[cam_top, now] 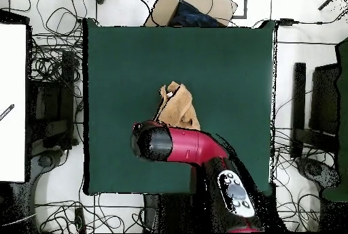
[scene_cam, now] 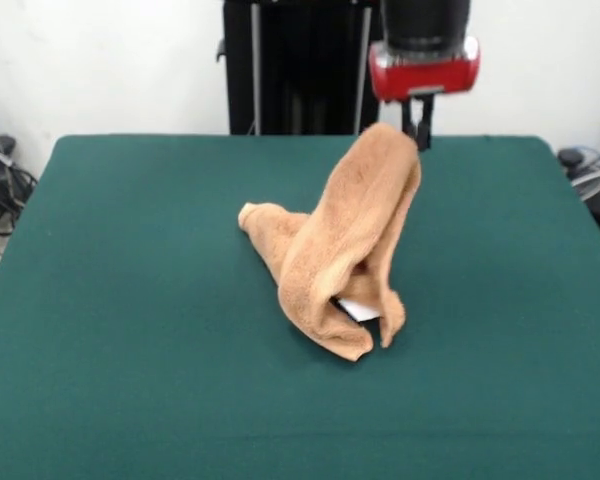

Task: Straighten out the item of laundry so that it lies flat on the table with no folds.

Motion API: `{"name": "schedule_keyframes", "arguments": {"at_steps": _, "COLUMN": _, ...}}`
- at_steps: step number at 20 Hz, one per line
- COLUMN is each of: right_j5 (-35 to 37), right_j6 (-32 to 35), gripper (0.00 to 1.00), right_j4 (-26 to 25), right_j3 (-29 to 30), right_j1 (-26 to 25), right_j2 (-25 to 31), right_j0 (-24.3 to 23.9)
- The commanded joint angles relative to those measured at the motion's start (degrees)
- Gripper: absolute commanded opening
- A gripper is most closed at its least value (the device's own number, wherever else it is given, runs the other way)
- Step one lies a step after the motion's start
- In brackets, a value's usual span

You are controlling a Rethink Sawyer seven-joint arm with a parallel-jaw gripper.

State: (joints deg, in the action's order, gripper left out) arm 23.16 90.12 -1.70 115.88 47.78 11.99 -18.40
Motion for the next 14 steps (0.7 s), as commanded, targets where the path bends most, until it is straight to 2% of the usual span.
{"name": "schedule_keyframes", "arguments": {"at_steps": 1, "right_j5": 5.33, "right_j6": 7.75, "gripper": 0.0, "right_j4": 3.94, "right_j3": 8.21, "right_j1": 9.32, "right_j2": 3.34, "right_j0": -0.45}}
{"name": "schedule_keyframes", "arguments": {"at_steps": 7, "right_j5": 11.94, "right_j6": 7.35, "gripper": 0.0, "right_j4": 6.35, "right_j3": 10.7, "right_j1": 16.03, "right_j2": 1.4, "right_j0": 0.95}}
{"name": "schedule_keyframes", "arguments": {"at_steps": 14, "right_j5": 14.86, "right_j6": 7.31, "gripper": 0.0, "right_j4": 7.75, "right_j3": 10.68, "right_j1": 17.88, "right_j2": 0.8, "right_j0": 1.4}}
